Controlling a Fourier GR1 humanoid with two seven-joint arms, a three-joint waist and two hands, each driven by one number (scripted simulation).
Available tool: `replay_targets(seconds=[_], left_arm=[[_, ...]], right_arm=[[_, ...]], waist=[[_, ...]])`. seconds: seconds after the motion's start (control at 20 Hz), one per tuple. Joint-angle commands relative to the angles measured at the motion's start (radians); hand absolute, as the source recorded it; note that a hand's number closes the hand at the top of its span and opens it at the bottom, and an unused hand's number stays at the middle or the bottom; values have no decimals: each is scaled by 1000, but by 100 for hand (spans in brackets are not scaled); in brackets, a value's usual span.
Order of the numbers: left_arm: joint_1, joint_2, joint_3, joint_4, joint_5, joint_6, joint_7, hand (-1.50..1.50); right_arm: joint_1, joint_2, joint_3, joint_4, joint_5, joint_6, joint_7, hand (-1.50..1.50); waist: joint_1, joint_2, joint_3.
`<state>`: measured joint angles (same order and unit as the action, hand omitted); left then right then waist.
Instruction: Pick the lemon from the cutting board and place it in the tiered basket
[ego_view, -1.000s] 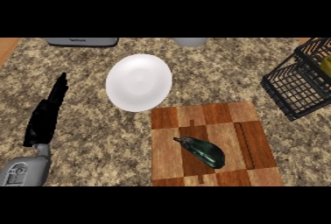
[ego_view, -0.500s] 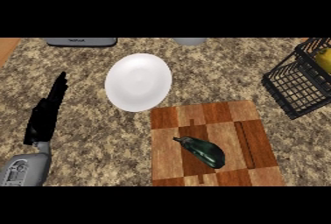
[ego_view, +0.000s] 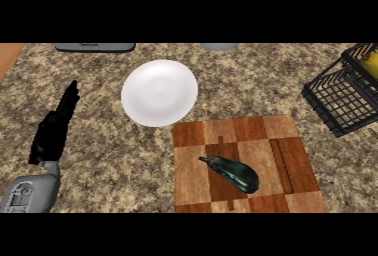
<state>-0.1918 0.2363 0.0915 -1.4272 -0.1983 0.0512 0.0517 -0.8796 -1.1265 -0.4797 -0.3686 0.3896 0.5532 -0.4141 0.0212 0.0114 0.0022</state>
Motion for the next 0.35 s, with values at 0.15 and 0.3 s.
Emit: replay_targets(seconds=[0.15,0.3], left_arm=[[21,2,5,-21,9,-9,-8,0],[36,-2,-4,-44,3,-7,2,0]], right_arm=[[123,-134,-50,142,-20,121,-185,-150],[142,-152,-82,174,-51,142,-213,-150]], waist=[[0,5,5],[4,5,6]])
